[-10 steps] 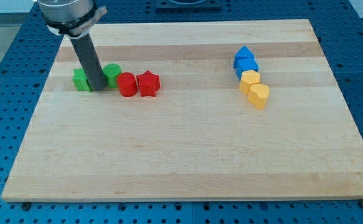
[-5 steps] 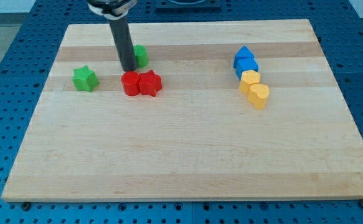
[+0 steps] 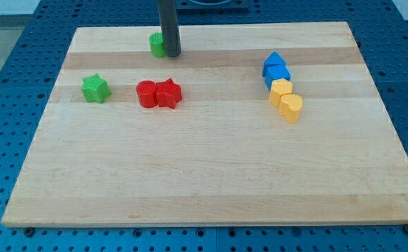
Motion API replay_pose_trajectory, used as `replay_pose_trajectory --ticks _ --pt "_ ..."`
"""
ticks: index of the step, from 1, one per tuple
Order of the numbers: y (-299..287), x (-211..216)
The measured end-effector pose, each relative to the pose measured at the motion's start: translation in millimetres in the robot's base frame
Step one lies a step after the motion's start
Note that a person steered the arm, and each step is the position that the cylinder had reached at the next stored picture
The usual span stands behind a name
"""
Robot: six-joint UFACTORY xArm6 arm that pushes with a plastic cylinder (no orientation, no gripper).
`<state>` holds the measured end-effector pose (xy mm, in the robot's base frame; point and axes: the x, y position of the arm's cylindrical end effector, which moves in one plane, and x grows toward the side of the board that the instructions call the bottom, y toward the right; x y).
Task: Slide the green circle towards the top left
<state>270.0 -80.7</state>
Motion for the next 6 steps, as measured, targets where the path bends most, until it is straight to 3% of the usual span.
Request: replay_pose_trajectory --ticks 4,6 --pt "-72 -32" --pt "-72 -63"
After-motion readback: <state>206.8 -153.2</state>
